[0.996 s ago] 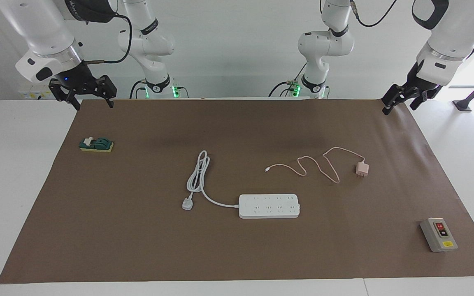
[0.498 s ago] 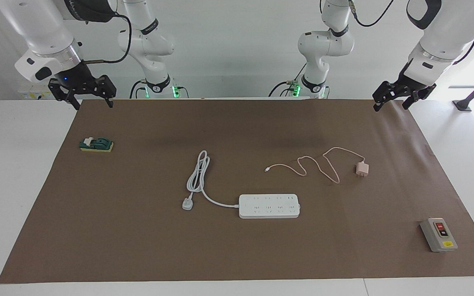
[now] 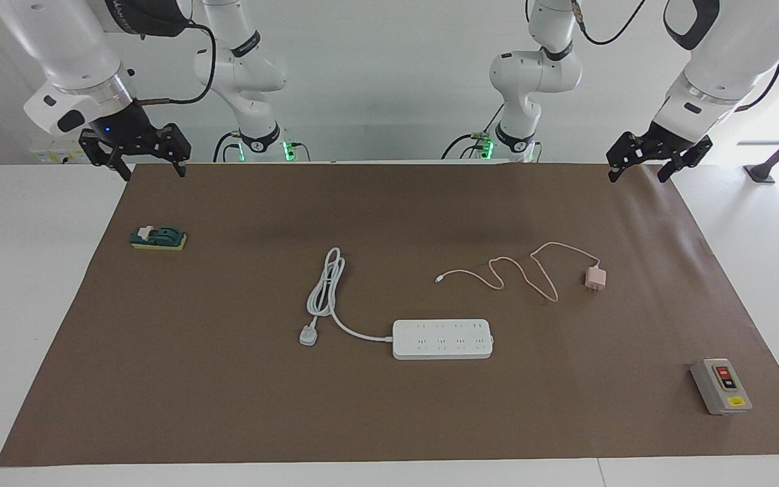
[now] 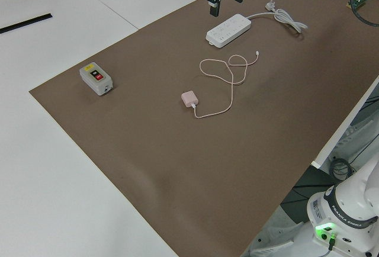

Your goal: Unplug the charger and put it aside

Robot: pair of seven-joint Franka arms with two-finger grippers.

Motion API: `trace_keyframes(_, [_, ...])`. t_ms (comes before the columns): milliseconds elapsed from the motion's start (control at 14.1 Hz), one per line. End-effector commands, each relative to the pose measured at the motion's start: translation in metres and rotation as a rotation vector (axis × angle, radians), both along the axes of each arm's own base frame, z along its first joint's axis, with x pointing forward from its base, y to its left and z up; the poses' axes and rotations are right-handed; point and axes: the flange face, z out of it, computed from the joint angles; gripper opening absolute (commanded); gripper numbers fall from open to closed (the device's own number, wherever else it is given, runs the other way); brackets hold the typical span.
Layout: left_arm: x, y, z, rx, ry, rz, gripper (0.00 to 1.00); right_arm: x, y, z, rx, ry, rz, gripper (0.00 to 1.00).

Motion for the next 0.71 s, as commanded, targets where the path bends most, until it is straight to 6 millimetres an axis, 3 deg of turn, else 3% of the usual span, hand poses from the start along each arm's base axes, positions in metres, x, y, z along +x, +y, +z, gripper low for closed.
trace_keyframes(0, [0.0012,0.0019,0.0028,-0.012,0.016,-0.019,1.0,-0.0039,-0.0012,0.0011,-0.017,-0.006,-0.012,1.0])
trace_keyframes(640, [0.0041,0.0052,0.0022,-0.011,0.009,-0.014,1.0,-0.004,-0.0029,0.0011,-0.017,-0.006,-0.016,1.0])
